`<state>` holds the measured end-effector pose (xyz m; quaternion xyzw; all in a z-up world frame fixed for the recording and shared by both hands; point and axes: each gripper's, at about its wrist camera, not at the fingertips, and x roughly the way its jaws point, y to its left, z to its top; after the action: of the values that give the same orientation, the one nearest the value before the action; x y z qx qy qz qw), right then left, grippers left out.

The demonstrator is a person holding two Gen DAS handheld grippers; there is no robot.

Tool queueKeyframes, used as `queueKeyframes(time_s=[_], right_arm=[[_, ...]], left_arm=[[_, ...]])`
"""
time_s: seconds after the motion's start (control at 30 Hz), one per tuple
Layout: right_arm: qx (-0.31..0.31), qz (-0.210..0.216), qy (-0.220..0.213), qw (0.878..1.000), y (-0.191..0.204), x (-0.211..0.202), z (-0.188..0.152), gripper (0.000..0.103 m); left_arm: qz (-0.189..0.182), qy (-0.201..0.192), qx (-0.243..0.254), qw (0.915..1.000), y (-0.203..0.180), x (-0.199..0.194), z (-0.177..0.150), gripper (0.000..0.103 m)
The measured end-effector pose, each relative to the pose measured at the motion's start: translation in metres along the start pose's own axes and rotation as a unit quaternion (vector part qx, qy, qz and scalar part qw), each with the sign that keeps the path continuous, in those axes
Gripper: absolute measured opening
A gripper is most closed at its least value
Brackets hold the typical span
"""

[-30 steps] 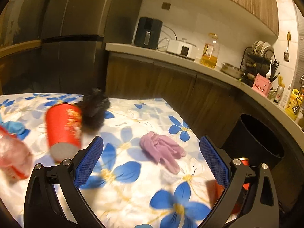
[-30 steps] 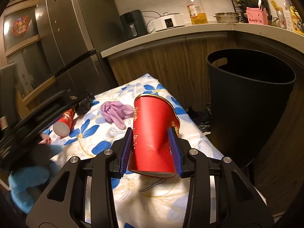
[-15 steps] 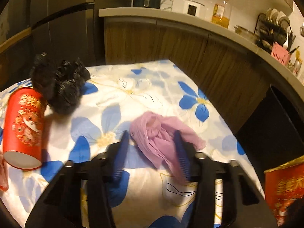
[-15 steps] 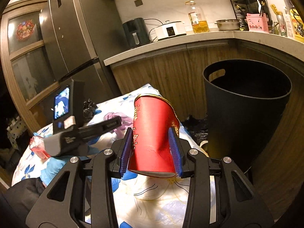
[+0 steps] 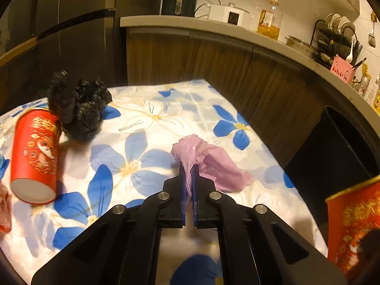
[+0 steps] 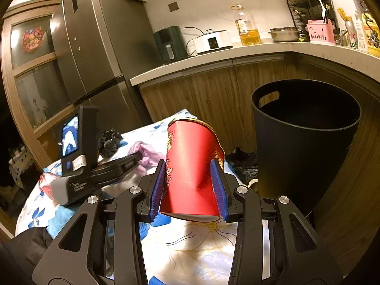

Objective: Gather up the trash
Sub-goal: 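Carry the cup and pink glove over the bin and open both grippers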

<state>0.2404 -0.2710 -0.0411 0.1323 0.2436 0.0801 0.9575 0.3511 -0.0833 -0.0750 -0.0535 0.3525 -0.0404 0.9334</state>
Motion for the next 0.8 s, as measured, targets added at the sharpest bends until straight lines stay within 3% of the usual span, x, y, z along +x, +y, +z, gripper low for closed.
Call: queueKeyframes(time_s=[0.47,0.8], right_arm=[[0.012,-0.023,-0.055,0.998,-0.026,-0.031,0.036,0.038],[0.029,-0.064,-0.099,0.993,-0.073,-0.049,0.072,0.038]], left_arm=[[-0.057,-0.097,0.034,0.9931,-0.052,-0.08,0.031,0.003],[-0.103,-0.125,0.074,0.9841,-0.115,-0.102,0.048,0.003]])
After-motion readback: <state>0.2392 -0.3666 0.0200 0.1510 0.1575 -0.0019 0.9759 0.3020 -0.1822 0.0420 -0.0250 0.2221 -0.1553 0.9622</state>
